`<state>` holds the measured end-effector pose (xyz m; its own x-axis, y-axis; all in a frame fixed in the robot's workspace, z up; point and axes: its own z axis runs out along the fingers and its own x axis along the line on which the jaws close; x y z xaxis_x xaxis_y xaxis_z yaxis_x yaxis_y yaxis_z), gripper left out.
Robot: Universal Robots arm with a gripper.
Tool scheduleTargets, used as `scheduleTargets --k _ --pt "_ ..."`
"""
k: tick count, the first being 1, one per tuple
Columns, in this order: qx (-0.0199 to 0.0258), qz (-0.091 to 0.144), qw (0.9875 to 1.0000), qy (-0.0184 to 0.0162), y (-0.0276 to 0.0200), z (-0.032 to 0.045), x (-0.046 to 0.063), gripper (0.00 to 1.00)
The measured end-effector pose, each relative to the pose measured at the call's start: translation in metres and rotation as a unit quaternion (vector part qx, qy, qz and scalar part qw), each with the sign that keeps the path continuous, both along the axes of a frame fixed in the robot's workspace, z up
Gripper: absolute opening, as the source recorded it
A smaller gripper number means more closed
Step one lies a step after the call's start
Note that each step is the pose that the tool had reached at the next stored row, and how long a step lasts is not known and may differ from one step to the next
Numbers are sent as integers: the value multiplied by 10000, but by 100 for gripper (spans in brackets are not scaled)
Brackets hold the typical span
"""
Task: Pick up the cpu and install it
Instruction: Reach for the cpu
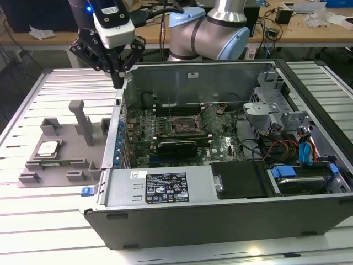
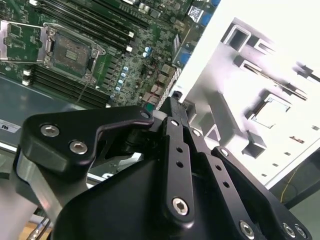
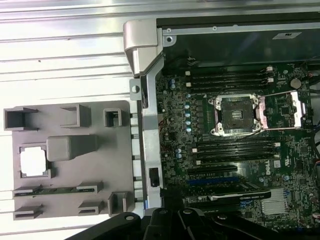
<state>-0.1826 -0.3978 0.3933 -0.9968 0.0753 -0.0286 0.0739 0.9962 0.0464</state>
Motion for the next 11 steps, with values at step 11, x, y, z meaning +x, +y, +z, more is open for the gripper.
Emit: scheduleTargets --k 11 --pt "0 0 10000 -9 3 0 -182 11"
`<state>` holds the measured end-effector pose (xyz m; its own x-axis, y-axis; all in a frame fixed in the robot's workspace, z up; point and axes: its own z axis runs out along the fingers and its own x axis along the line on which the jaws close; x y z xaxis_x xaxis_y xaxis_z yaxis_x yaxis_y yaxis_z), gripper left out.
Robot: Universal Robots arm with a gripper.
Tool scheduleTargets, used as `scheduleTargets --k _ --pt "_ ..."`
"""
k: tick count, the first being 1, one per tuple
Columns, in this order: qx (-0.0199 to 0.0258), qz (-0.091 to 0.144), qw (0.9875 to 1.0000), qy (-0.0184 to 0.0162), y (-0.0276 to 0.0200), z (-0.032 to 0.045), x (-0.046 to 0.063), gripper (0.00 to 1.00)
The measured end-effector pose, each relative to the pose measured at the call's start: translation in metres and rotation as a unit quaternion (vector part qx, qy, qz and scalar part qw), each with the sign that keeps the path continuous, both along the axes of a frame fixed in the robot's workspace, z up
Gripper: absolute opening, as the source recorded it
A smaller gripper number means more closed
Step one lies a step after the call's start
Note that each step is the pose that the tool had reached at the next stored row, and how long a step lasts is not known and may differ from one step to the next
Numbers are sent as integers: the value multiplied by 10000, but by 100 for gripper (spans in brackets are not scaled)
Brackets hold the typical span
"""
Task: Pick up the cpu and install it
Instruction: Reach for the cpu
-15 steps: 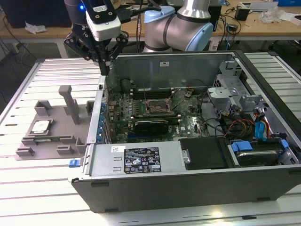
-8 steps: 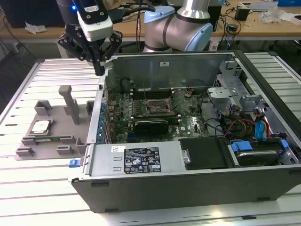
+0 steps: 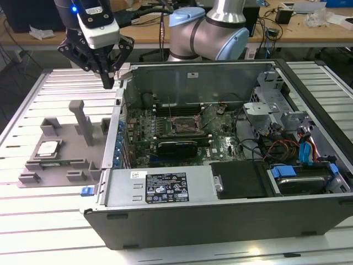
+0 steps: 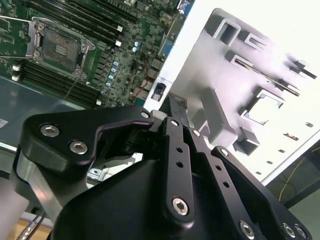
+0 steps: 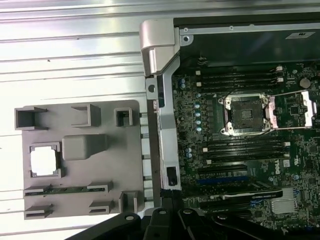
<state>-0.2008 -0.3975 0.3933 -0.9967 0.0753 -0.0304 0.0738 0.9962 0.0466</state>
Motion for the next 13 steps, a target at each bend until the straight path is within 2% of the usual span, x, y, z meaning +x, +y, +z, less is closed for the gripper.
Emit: scheduleTargets --k 8,10,13 --pt "0 0 10000 -11 1 -4 -118 11" --pt "0 0 10000 -25 3 -16 -228 11" --pt "0 0 10000 -34 5 -28 -301 11"
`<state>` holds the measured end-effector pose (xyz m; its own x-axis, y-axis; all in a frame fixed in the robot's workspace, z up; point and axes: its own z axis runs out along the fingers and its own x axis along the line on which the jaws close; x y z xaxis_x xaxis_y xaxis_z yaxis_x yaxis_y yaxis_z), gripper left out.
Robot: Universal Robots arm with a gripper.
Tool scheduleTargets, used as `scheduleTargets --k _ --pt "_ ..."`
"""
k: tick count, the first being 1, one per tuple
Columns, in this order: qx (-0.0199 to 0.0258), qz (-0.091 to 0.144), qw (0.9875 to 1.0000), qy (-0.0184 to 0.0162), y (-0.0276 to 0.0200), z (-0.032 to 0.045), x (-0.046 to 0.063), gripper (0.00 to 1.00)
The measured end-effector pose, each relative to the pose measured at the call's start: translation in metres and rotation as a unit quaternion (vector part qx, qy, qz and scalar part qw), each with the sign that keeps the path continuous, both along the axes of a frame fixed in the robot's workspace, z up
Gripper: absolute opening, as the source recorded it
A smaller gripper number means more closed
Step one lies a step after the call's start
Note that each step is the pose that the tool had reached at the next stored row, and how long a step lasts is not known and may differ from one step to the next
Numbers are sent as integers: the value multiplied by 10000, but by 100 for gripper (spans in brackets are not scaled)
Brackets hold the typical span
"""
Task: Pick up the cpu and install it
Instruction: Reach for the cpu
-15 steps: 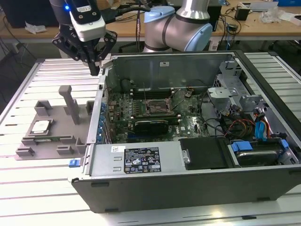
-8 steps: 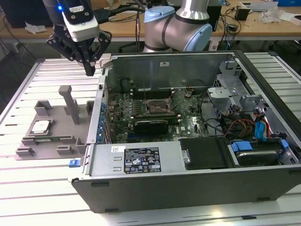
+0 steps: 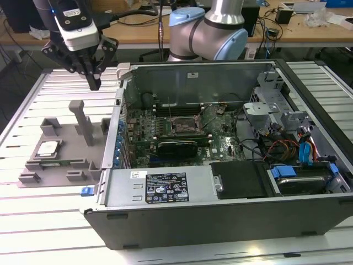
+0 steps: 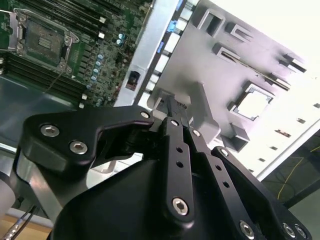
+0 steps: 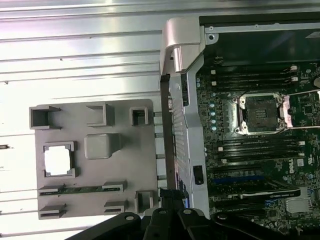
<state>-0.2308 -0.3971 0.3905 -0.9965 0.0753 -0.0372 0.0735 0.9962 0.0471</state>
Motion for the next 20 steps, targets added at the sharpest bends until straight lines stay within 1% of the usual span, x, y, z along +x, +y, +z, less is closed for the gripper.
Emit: scheduleTargets --k 3,4,7,11,14,17,20 --pt "0 0 10000 -13 3 -31 -111 11" --pt "0 0 10000 -15 4 -36 -129 11" --pt "0 0 10000 -29 14 -91 -279 11" --pt "0 0 10000 -41 28 -148 -418 11" --pt "0 0 10000 -42 46 -188 -491 11" --pt "0 0 10000 -45 81 -251 -632 11" --pt "0 1 10000 -47 93 -284 -722 11"
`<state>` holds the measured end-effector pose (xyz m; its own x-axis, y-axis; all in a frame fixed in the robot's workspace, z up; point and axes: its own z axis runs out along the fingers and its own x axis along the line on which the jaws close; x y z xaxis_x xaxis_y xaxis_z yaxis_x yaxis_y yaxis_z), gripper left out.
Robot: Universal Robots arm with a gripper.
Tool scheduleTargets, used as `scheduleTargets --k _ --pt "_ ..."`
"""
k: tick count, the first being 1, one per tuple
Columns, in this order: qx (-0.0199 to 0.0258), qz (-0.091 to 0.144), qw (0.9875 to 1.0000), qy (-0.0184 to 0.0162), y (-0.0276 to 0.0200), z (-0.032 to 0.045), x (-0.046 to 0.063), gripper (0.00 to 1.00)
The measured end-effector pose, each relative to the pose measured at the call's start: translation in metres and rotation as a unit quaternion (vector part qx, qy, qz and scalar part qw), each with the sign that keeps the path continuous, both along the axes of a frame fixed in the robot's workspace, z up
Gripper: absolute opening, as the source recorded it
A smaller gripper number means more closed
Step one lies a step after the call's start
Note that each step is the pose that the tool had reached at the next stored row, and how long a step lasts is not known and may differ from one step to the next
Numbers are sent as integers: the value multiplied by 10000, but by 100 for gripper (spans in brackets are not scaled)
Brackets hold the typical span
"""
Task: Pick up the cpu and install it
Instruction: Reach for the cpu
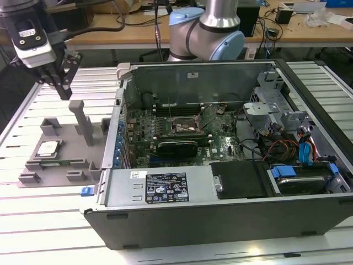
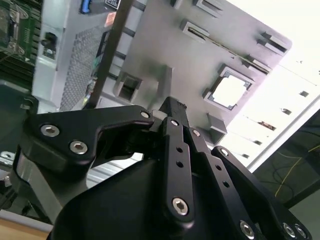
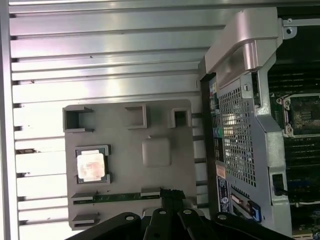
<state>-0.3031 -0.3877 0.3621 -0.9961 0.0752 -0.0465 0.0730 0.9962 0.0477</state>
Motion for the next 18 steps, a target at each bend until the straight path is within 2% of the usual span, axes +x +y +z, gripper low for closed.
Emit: scheduleTargets --k 5,11,13,18 --pt "1 0 10000 -5 28 -74 -144 11" --pt "0 0 10000 -7 85 -226 -350 11" --pt "0 0 10000 -7 98 -262 -387 11" --pt "0 0 10000 -8 170 -396 -558 11"
